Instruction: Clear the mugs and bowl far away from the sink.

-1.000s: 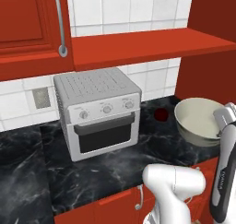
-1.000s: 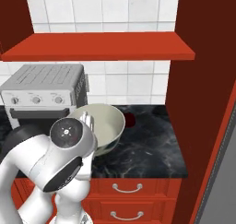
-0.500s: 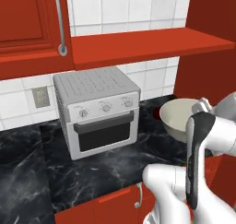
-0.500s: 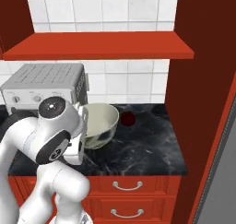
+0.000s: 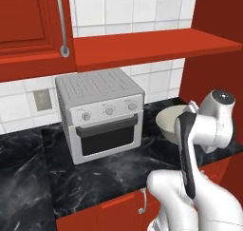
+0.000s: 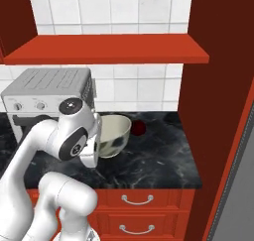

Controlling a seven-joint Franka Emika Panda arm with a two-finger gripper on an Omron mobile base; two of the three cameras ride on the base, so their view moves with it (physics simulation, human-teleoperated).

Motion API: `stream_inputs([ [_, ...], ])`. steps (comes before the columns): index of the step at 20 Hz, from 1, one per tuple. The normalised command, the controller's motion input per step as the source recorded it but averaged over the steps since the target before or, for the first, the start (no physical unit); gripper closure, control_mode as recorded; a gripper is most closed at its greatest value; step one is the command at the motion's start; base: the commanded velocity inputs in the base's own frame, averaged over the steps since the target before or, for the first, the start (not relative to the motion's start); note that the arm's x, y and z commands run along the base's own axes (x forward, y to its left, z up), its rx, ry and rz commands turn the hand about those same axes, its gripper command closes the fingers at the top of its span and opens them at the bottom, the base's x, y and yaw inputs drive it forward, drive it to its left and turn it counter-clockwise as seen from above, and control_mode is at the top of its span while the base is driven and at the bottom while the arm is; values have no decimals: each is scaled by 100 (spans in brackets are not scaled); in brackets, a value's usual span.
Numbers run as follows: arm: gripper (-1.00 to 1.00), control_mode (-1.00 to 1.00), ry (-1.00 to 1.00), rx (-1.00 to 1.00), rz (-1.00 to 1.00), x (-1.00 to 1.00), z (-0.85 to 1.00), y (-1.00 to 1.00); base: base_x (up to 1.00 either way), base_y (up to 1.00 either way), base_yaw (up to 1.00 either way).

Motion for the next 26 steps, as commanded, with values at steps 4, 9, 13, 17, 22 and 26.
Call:
stream_inputs([
  [4,100,-100,0,0,14,26,-28,-25,0,0,0],
  [9,100,-100,0,0,13,29,-37,-15,0,0,0],
  [13,100,-100,3,0,11,35,-38,-9,0,0,0],
  [17,100,-100,7,0,7,42,-39,0,0,0,0],
  [22,100,-100,8,0,2,57,-38,1,0,0,0],
  [26,100,-100,10,0,1,54,-36,-3,0,0,0],
])
